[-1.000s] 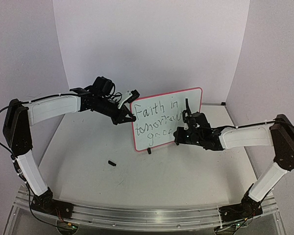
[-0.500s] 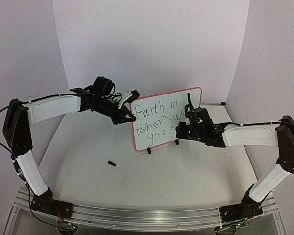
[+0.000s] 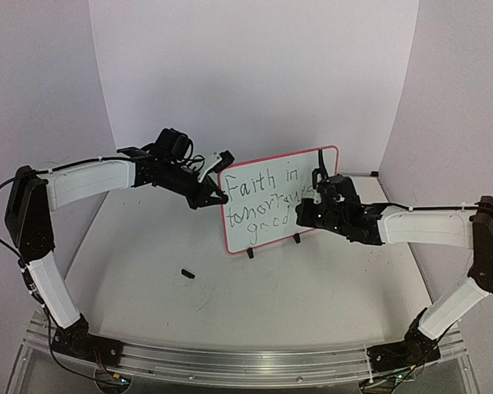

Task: Write a sentence on the whiteboard
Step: Write on the whiteboard with the whiteboard marker without the cap.

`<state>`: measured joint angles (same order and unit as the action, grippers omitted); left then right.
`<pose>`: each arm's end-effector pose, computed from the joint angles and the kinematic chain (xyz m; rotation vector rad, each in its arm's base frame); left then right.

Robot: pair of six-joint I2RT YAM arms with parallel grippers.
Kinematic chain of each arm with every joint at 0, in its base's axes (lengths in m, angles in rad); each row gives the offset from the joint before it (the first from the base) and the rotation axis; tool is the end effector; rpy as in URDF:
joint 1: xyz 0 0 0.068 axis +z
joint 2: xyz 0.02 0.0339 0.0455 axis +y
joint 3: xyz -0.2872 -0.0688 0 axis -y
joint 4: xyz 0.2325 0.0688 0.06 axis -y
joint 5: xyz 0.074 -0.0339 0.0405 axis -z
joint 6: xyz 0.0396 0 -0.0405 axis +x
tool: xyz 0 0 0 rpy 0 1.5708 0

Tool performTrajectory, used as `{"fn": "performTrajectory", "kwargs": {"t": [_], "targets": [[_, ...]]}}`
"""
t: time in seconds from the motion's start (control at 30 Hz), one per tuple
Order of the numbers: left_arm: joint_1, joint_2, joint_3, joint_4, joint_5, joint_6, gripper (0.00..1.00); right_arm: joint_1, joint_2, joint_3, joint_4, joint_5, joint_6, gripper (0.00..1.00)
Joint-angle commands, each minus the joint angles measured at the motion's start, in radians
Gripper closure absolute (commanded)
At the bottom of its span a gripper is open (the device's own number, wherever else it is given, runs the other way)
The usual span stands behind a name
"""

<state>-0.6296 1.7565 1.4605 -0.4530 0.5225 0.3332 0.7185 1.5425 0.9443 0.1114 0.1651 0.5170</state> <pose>0.3054 -0.2469 0.3116 1.3012 1.9127 -0.7554 0.2585 0.2174 0.2663 -0.1072 2.1014 0.5912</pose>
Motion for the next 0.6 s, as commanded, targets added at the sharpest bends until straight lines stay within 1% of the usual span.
{"fn": "performTrajectory", "kwargs": {"t": [0.0,0.57], "targets": [[-0.005,0.027,-0.007,-0.086,-0.066,0.041,1.00,-0.004,0.045,0.027,-0.009,-0.002,0.015,1.00],[-0.006,0.027,-0.006,-0.088,-0.067,0.041,1.00,-0.003,0.118,0.030,-0.018,0.045,0.015,1.00]]}}
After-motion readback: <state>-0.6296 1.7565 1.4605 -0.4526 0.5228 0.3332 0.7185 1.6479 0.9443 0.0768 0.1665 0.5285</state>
